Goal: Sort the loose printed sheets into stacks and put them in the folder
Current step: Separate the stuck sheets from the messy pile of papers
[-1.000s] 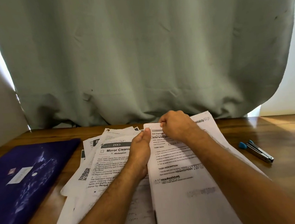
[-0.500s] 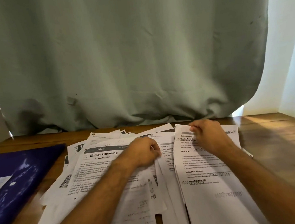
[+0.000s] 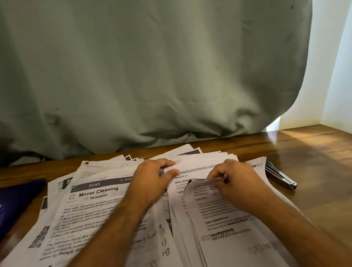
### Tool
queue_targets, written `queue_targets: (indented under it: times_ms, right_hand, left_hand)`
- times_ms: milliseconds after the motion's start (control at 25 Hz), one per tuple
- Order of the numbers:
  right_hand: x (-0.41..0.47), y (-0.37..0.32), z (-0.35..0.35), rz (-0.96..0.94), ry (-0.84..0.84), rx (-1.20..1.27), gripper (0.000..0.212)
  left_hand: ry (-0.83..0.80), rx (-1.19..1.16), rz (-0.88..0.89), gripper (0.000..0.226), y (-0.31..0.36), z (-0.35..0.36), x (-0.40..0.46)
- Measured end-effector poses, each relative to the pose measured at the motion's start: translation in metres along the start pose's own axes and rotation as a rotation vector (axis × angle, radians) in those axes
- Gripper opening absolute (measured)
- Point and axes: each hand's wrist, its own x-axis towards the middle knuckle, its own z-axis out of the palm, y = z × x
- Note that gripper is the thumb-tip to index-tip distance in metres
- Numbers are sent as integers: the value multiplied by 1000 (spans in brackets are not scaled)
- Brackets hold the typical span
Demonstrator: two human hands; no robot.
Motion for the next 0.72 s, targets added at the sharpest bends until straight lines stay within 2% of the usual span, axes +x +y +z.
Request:
queue_targets:
  times_ms: [80,200,400,520,600,720]
  right_hand:
    - [-1,0,3,3,-32,-32,21]
    - [-2,2,5,30,-22,-15,27]
    - [-5,0,9,26,-8,0,28]
    - [-6,-3,8,14,38,32,25]
    - [-8,-6,8,21,61,94,40]
    - [-10,-8,10,-9,93,99,68]
  left_hand:
    - [54,5,-18,39,0,2,2]
    - [96,212,-27,40,-3,6,2]
    - [16,-46,40,10,-3,8,-2]
    - [27,-61,37,12,3,10,-5]
    - [52,-91,53,10,7,8,-6]
    - [-27,-178,123,6,11,7,-12]
